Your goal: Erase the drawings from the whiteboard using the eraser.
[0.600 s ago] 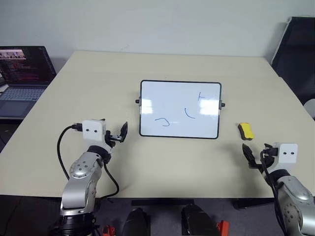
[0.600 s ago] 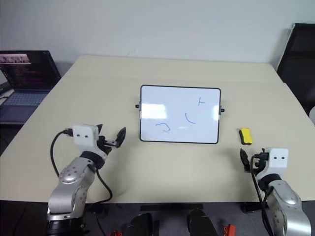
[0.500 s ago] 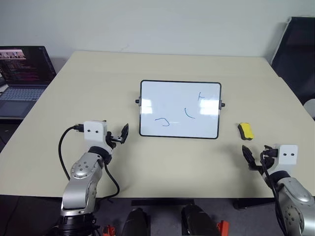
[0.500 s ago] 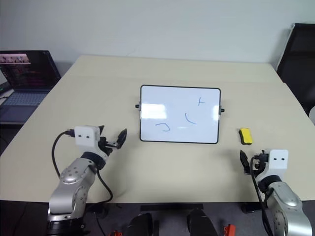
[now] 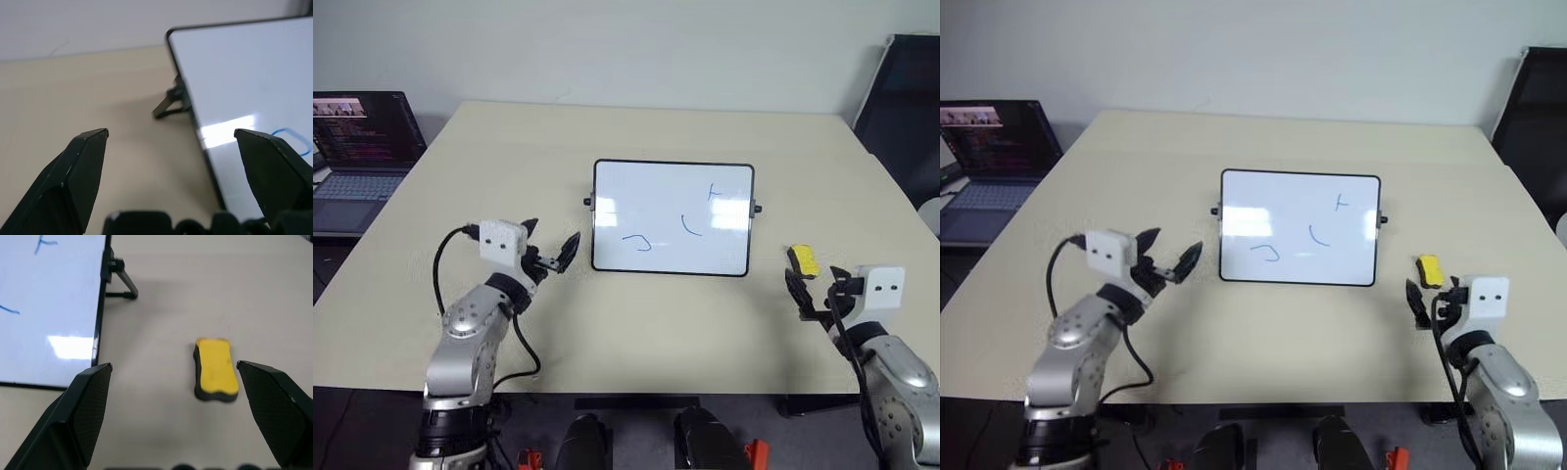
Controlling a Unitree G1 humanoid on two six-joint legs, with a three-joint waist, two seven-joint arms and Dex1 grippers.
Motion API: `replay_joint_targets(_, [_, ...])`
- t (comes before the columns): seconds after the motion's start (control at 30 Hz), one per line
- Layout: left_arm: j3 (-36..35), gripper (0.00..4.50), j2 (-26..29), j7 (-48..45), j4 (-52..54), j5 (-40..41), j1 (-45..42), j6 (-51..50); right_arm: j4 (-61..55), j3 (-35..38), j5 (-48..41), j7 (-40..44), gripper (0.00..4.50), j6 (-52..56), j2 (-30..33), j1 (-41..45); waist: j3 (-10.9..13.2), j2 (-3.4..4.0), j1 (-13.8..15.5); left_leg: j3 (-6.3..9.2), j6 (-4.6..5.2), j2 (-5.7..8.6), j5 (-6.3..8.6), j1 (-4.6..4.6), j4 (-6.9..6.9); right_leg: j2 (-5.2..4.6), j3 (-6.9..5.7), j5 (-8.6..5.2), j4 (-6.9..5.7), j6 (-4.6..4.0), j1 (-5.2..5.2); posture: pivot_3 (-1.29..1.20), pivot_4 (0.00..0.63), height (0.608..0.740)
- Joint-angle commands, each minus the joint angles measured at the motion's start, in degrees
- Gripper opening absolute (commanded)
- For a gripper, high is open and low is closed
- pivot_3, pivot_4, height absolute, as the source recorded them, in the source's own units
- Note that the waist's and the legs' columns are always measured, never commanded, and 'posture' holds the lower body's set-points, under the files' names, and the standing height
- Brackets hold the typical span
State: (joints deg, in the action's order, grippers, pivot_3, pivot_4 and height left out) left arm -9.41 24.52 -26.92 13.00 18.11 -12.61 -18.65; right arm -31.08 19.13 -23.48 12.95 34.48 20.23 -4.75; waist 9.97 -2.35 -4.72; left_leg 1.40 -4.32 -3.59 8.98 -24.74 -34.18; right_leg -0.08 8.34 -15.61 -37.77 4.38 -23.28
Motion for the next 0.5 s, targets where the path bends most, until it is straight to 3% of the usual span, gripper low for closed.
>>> replay_joint_targets(0.03, [3.1, 4.5, 2.6, -7.2, 2.0, 3.5, -6.9, -1.4, -1.0, 1.1, -2.3, 0.4, 4.47, 2.6, 1.9, 3.5, 0.0, 0.0, 0.1, 0.01, 0.0, 0.0, 0.0, 0.0, 0.0, 0.0, -0.01, 0.0, -0.01, 0.0, 0.0, 0.0, 0.15, 0.74])
replay_joint_targets(0.33, [13.1, 4.5, 5.0, -24.4, -3.1, 6.8, -20.9, -5.3, -1.7, 6.5, -7.8, -5.4, 4.47, 16.4, 5.2, 11.4, 0.0, 0.02, 0.1, 0.02, 0.01, 0.0, 0.0, -0.06, 0.07, 0.04, -0.01, -0.05, 0.0, 0.08, 0.0, 0.0, 0.15, 0.74])
replay_joint_targets(0.5, [18.0, 4.5, 6.0, -33.1, -7.2, 5.0, -24.6, -2.9, 3.7, 5.0, -7.4, -6.5, 4.47, 23.5, 6.4, 15.8, 0.0, 0.02, -0.2, 0.02, 0.02, -0.01, -0.01, -0.03, 0.07, 0.07, 0.02, -0.05, -0.06, 0.08, 0.0, 0.0, 0.15, 0.74])
